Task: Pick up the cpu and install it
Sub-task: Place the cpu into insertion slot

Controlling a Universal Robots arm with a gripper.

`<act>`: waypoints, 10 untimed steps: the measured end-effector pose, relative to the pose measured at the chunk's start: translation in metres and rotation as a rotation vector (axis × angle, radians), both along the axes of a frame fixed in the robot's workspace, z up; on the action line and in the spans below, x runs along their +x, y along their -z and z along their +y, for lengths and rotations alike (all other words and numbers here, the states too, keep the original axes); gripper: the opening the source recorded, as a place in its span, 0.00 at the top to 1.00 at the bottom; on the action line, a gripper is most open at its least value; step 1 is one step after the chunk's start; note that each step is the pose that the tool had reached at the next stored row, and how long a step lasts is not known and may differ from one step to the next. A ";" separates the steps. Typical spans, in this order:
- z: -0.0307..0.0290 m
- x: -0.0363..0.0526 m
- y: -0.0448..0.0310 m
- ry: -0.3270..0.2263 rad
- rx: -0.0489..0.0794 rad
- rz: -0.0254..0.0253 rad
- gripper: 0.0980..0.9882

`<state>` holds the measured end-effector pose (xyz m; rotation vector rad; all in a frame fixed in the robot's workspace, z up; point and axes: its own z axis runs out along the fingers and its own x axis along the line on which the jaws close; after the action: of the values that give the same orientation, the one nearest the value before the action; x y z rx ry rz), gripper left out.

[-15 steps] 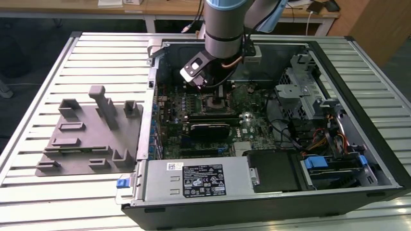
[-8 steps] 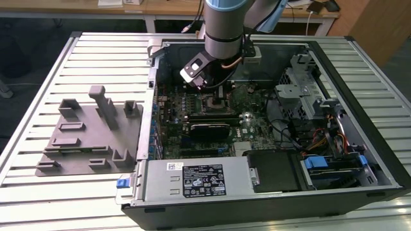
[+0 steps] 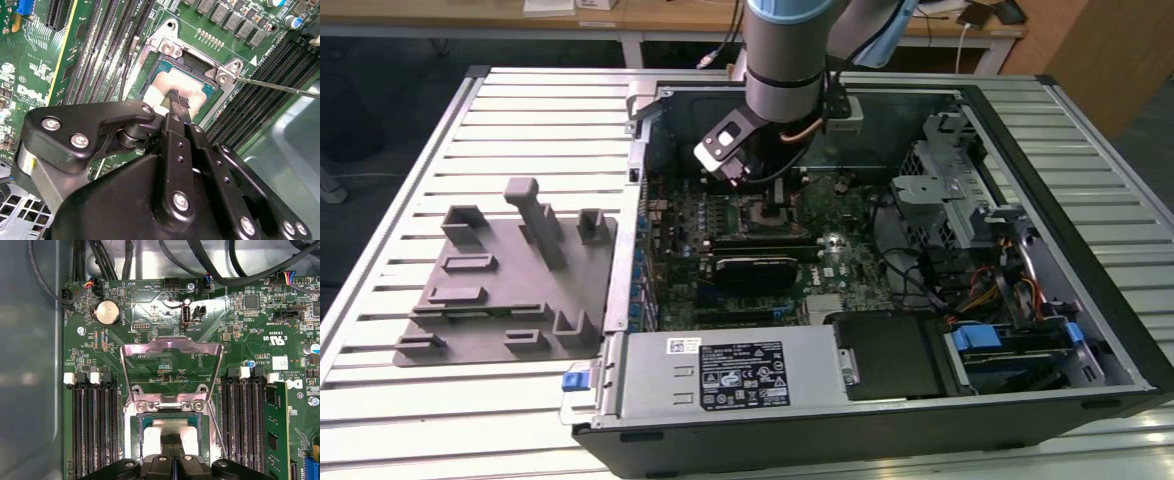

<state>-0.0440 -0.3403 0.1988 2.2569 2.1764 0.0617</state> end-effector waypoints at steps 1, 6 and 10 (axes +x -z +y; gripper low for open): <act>0.0001 0.0001 -0.0006 0.000 0.001 -0.0004 0.99; -0.0001 0.0000 -0.0098 0.000 -0.001 0.0004 0.99; -0.0001 0.0000 -0.0207 0.000 -0.001 0.0002 0.99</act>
<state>-0.0440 -0.3403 0.2195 2.2567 2.1762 0.0608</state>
